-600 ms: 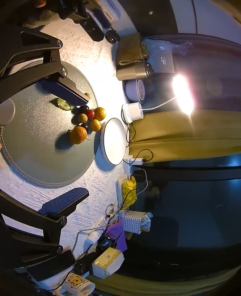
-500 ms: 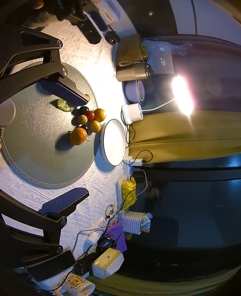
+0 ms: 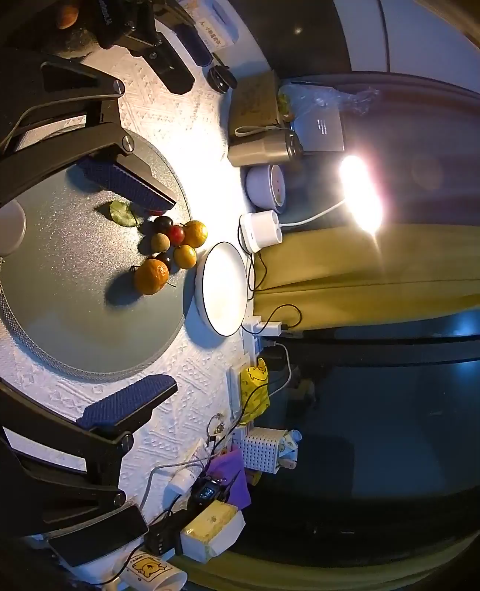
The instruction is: Organize fruits
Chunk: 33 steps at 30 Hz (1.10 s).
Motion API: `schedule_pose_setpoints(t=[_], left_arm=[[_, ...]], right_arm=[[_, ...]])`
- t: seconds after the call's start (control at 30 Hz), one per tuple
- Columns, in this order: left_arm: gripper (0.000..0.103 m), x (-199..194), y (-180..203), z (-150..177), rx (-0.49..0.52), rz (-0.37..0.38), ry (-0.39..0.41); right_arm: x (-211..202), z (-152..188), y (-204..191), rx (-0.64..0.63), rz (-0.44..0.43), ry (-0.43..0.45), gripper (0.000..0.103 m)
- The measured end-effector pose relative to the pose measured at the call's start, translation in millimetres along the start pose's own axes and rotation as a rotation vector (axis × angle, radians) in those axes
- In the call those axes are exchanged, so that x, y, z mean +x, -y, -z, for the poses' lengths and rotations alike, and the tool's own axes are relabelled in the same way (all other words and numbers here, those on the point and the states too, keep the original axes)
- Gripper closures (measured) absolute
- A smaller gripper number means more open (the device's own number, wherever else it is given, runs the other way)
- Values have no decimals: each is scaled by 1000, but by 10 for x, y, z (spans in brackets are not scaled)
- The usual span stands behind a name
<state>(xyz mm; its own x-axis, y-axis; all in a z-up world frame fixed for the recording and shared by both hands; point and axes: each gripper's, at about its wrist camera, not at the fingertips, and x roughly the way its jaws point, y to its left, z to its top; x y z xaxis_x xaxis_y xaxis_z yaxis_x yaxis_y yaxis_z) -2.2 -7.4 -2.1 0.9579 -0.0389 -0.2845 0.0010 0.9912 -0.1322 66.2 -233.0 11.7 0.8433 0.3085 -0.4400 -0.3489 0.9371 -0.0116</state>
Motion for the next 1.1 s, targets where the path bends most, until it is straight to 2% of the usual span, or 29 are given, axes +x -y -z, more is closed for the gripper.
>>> schedule_pose_setpoints(t=[0.57,1.1], left_arm=[[1,57,-28,-60,-10,-10,-2],[1,119,1,-57,-6,11,-20]], right_arm=[[83,-40,12,-3,-11,3,11],[109,-45,1,-3,-12,2,11]])
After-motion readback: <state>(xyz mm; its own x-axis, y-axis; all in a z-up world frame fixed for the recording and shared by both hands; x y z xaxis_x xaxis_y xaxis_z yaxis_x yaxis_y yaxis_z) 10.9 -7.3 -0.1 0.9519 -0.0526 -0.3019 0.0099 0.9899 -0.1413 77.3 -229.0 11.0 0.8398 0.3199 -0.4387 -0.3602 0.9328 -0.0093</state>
